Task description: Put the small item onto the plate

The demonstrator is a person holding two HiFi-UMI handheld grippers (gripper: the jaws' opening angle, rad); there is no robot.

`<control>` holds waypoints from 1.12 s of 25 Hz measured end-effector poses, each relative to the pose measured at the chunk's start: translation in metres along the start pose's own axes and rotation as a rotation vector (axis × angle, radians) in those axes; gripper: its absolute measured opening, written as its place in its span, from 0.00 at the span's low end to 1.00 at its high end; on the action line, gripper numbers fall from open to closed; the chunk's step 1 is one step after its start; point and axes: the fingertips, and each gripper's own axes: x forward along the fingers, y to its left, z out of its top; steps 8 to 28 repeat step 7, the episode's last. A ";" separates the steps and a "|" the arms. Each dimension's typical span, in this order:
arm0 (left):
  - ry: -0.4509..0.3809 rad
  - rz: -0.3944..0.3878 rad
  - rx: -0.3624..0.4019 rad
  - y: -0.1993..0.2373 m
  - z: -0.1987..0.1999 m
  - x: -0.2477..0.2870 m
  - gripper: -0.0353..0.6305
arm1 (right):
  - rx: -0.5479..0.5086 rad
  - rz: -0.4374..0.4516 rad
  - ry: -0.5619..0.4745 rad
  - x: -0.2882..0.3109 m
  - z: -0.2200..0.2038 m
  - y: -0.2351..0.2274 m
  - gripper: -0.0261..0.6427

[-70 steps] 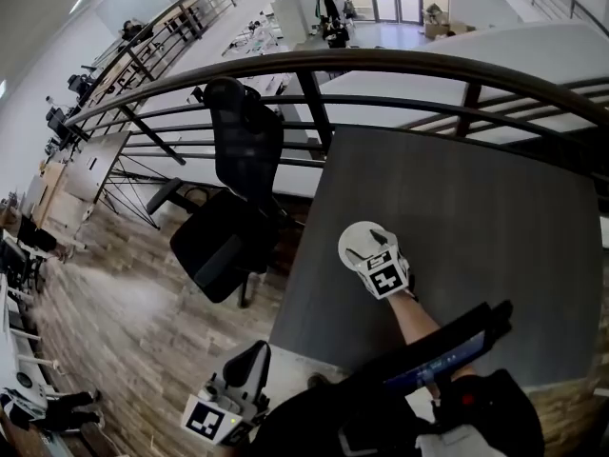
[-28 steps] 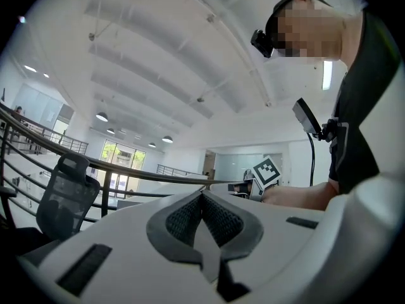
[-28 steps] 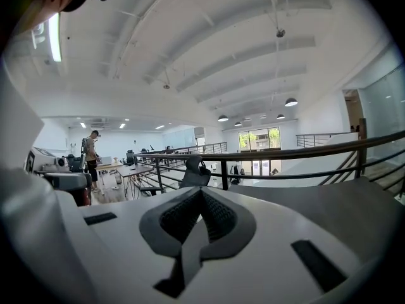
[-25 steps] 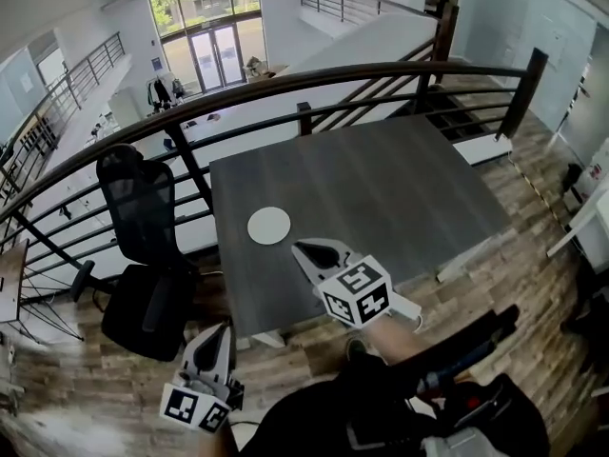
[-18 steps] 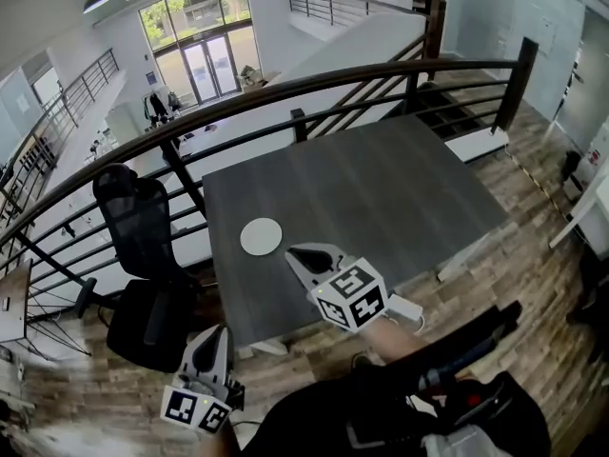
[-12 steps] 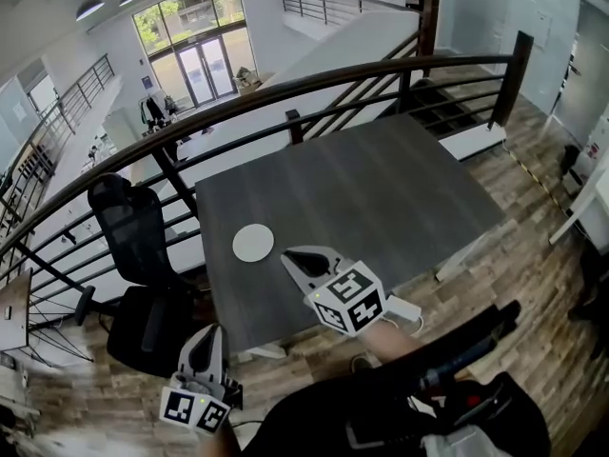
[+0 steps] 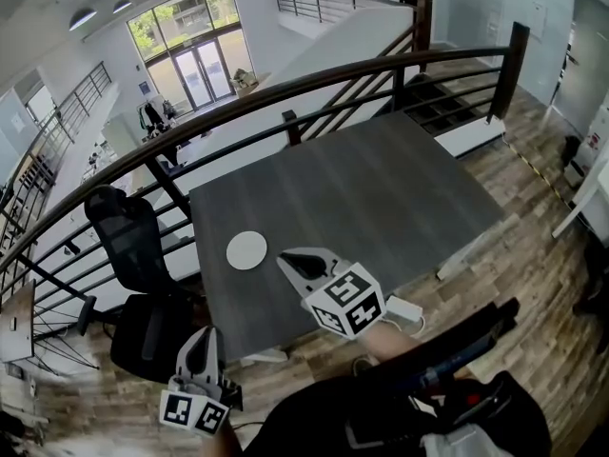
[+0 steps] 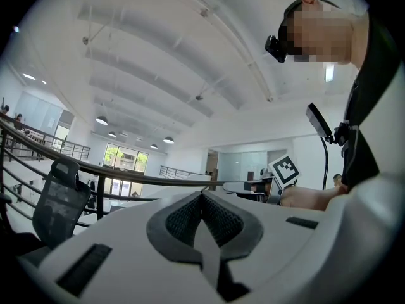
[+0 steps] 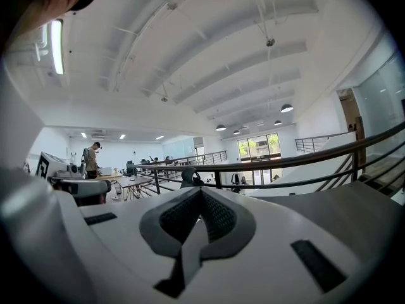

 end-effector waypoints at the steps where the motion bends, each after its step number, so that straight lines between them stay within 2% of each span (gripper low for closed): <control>1: 0.000 0.001 0.001 -0.001 0.000 0.001 0.06 | 0.001 0.002 -0.004 0.000 0.001 -0.001 0.04; 28: 0.010 -0.001 0.009 -0.011 -0.002 0.011 0.06 | 0.004 0.008 -0.016 -0.011 0.003 -0.009 0.04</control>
